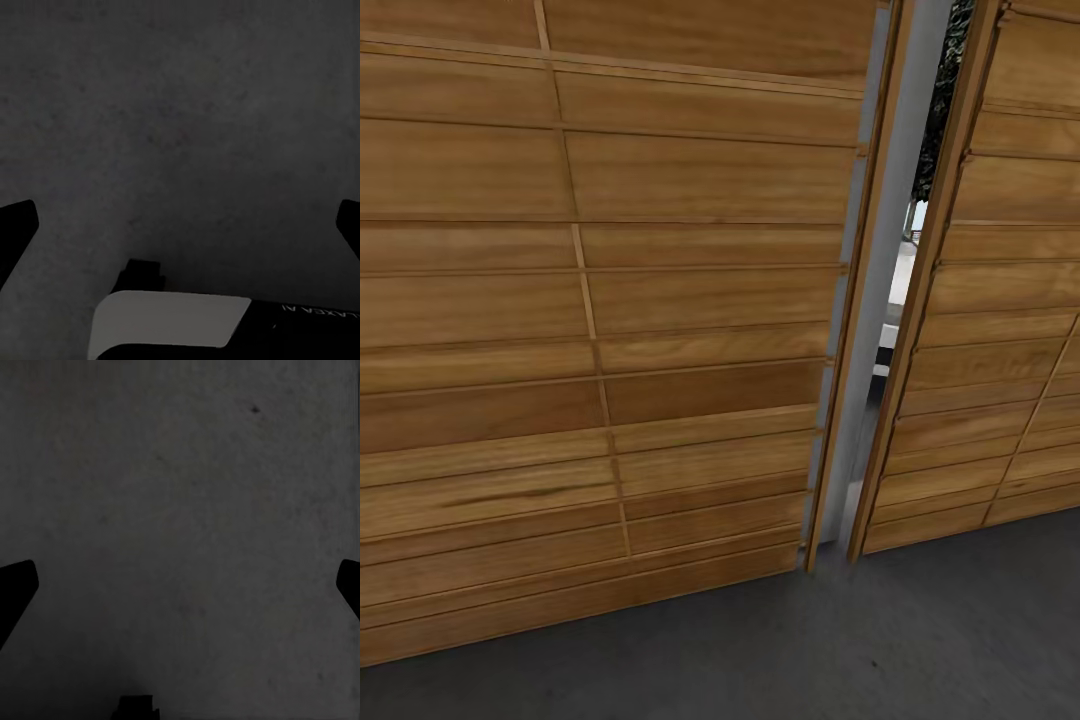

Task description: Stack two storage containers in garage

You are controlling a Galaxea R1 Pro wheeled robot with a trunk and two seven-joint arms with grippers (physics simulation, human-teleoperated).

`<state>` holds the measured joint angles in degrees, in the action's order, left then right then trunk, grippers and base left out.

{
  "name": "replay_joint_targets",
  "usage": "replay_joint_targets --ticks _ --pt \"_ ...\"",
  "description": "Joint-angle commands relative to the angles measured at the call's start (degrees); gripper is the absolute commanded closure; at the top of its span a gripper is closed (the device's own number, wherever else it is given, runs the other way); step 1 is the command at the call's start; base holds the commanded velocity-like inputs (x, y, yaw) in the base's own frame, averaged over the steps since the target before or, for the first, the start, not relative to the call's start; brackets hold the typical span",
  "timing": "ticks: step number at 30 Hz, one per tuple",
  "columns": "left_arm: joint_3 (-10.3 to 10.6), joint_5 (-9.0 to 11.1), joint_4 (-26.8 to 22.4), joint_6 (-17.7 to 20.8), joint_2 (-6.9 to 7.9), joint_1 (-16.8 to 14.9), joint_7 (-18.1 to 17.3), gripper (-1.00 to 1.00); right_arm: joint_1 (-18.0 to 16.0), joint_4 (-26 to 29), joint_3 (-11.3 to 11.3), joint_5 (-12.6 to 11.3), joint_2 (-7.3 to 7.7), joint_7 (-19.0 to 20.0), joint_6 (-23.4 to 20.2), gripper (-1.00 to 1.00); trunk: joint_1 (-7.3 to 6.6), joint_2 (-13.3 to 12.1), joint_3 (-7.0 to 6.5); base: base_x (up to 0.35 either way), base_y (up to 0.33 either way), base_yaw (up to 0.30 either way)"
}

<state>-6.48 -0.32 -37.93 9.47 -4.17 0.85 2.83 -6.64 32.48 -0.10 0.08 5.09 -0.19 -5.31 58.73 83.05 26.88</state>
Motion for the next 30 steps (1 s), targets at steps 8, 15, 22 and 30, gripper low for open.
replay_joint_targets --ticks 8,15,22,30 --pt "-0.2 -0.1 1.0 -1.8 0.15 0.0 0.1 -1.0 0.0 -1.7 0.1 0.0 0.01 -0.1 2.2 -1.0 0.0 0.0 0.05 0.0 0.0 0.197" --pt "-0.2 -0.1 1.0 -1.9 1.2 0.0 0.2 -1.0 0.0 -1.8 0.1 0.0 0.01 -0.1 2.3 -1.0 0.0 0.0 0.05 0.0 0.0 0.289" --pt "-0.2 0.0 1.0 -1.9 1.5 0.0 0.2 -1.0 0.0 -1.8 0.1 0.0 0.01 -0.1 2.3 -1.0 0.0 0.0 0.05 0.0 0.0 0.296" --pt "-0.1 0.0 1.0 -2.0 1.5 0.0 0.2 -1.0 0.0 -1.8 0.2 0.0 0.01 -0.1 2.3 -1.0 0.0 0.0 0.05 0.0 0.0 0.296"
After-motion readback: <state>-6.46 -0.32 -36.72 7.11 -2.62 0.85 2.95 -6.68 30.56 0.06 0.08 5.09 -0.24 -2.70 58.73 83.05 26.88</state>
